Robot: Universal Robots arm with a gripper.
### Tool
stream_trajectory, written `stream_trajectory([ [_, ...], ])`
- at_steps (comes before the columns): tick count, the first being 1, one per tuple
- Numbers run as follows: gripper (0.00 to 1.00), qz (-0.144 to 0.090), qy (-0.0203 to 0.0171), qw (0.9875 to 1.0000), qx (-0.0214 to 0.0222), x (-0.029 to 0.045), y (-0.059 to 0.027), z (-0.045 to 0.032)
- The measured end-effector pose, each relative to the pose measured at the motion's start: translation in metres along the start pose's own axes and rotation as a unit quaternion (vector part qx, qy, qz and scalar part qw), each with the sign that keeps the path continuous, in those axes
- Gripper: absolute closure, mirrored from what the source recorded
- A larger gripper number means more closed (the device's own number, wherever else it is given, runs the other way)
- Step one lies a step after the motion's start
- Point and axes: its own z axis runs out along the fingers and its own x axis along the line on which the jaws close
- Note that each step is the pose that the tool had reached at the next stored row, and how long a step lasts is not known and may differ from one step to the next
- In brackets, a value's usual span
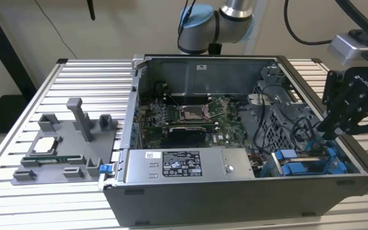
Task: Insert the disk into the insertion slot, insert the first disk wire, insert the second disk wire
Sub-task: 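Insert the first disk wire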
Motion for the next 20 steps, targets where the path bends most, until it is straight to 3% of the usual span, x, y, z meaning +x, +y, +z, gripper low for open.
stream_trajectory([
  [7,0.0,0.0,-0.0009,1.0,0.0001,-0.0033,-0.0114,-0.0007],
  [14,0.0,-0.001,-0.0126,0.9999,-0.0001,-0.0042,-0.0208,-0.0012],
  [20,0.0,-0.002,-0.0167,0.9999,-0.0002,-0.0043,-0.0254,0.0008],
])
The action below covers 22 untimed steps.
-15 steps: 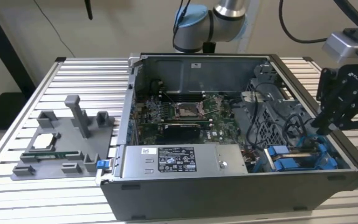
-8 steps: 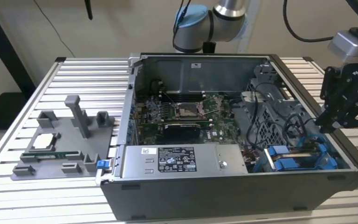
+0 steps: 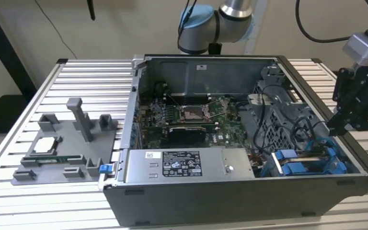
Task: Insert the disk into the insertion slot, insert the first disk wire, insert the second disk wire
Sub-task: 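Insert the first disk wire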
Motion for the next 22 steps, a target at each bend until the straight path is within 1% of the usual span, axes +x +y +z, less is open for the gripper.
stream_trajectory([
  [3,0.0,-0.001,-0.0012,1.0,-0.0001,0.0002,-0.0009,0.0017],
  [4,0.0,-0.001,-0.0023,1.0,-0.0001,0.0002,-0.0011,0.0023],
  [5,0.0,-0.001,-0.0041,1.0,0.0,0.0002,-0.0012,0.0028],
  [6,0.0,-0.001,-0.0066,1.0,0.0002,0.0002,-0.0013,0.0034],
  [7,0.0,-0.002,-0.0105,0.9999,0.0006,0.0003,-0.0014,0.0039],
  [10,0.0,-0.003,-0.0241,0.9997,0.0017,0.0004,-0.0014,0.0053],
  [11,0.0,-0.003,-0.0263,0.9996,0.0019,0.0004,-0.0014,0.0056],
  [14,0.0,-0.003,-0.0286,0.9996,0.0019,0.0008,-0.0015,0.0062],
  [22,0.0,-0.003,-0.0294,0.9996,0.0023,0.0009,-0.0015,0.0067],
])
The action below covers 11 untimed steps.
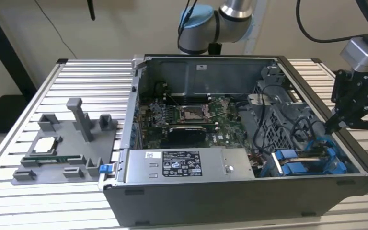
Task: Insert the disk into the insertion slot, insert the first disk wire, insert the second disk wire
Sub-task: 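Insert the first disk wire, then insert the second disk wire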
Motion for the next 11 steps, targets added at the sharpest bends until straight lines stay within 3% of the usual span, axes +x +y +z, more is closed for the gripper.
stream_trajectory([
  [10,0.0,0.0,-0.0001,1.0,0.0002,0.0,0.0,0.0002],
  [11,1.0,0.0,-0.0001,1.0,0.0002,0.0,0.0,0.0002],
])
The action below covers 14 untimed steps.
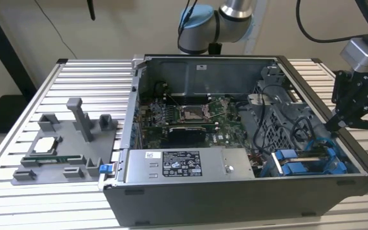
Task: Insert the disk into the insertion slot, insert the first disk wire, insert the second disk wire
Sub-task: 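Insert the second disk wire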
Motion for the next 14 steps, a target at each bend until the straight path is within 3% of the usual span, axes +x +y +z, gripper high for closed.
stream_trajectory([
  [7,1.0,0.0,0.001,1.0,-0.0019,0.0007,0.0,-0.002],
  [8,0.0,0.0,0.002,1.0,-0.0022,0.0009,0.0001,-0.0021],
  [14,0.0,0.001,0.0107,0.9999,-0.0023,0.0007,0.0002,-0.0059],
])
